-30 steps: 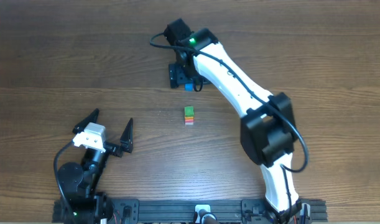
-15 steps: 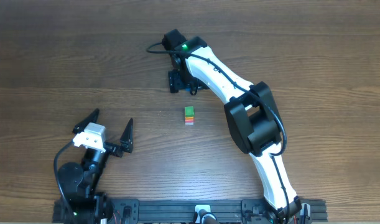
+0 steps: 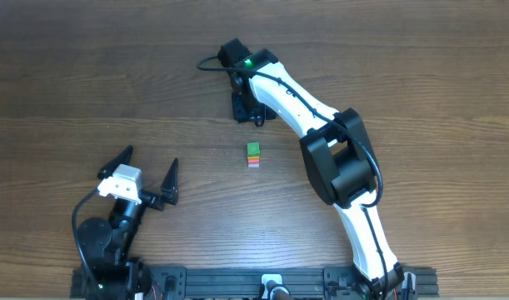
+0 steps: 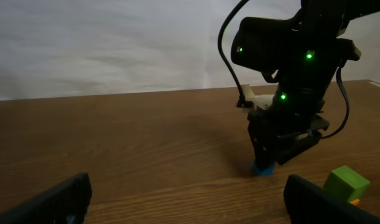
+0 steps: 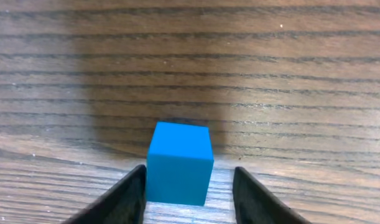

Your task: Stack Cubes

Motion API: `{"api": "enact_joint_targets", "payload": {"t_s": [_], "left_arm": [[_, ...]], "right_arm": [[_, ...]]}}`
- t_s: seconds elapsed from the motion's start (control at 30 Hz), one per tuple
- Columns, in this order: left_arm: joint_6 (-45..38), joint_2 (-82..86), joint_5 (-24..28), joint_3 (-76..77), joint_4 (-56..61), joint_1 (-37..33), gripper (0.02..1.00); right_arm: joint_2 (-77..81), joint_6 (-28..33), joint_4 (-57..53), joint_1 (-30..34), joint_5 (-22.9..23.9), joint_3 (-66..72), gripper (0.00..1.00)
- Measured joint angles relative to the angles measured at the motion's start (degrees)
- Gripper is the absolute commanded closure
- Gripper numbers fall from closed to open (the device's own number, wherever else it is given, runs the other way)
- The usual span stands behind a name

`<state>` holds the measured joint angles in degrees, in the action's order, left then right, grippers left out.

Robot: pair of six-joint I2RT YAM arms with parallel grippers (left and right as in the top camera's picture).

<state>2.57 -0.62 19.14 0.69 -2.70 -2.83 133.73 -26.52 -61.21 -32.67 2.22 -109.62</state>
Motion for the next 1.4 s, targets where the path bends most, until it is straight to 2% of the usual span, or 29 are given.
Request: {"api": "enact_joint_targets", "payload": {"t_s": [0.17,0.27,0.33,0.83,1.07,1.4], "left_arm": [[0.00,0.00,0.00,0.00,0.00,0.00,0.018],[0.00,0.00,-0.02,0.00,0.00,0.00,0.018],[-0.02,0.00,0.00,0.00,0.00,0.00,0.020],[0.00,0.00,0.00,0.00,0.00,0.00,0.020],[0.00,0.00,0.00,0.00,0.00,0.00,0.020],[0.00,0.00,0.00,0.00,0.00,0.00,0.020]], "right_arm": [[0.00,-0.28,0.02,0.00,-0.15,0.00,0.772],[0.00,-0.50,-0.02,0.00,-0.13,0.00,0.932],[0.00,-0.48,-0.02,0.02,-0.22,-0.07,0.989],[-0.74,-0.26,-4.37,0.02,-0.15,-3.69,0.989],[-11.89,-0.28,-9.03,-0.37,1.16,-3.76,0.989],[-19.43,-0.96,-16.59,-5.60,3.23,-4.02,0.989]]}}
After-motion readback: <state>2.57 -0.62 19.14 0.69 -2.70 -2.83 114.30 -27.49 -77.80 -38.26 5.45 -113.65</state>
